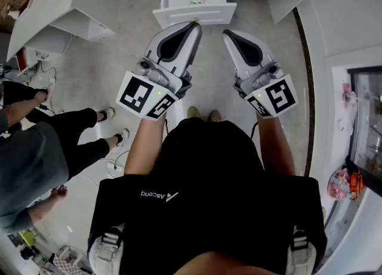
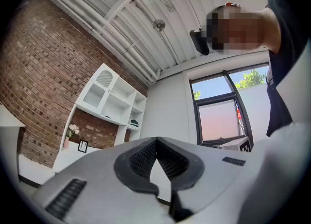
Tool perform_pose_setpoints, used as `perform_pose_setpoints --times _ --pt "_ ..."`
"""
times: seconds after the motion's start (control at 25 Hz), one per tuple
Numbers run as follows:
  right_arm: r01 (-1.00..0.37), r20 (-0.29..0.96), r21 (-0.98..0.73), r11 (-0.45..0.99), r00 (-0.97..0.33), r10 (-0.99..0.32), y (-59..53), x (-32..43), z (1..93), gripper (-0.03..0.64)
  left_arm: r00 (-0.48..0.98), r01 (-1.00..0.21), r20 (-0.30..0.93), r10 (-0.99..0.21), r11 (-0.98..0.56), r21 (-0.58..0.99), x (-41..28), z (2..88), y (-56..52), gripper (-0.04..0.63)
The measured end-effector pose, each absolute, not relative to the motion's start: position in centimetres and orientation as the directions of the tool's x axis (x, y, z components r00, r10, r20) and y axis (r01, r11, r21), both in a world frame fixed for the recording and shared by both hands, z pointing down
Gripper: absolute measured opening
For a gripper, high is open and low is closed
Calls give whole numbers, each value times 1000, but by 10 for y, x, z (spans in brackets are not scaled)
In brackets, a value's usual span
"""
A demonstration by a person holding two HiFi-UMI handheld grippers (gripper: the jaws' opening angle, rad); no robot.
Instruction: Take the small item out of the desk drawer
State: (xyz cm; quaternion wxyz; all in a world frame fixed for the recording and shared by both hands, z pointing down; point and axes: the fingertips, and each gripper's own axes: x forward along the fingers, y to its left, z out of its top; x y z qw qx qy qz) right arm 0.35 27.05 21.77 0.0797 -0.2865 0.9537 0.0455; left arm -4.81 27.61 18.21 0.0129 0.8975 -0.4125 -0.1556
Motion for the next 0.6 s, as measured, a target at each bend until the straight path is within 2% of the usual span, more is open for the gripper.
perform_pose_setpoints --times 0.6 --pt "-585 -172 41 810 -803 -571 257 -25 215 2 608 -736 -268 -748 -657 164 -89 188 266 -2"
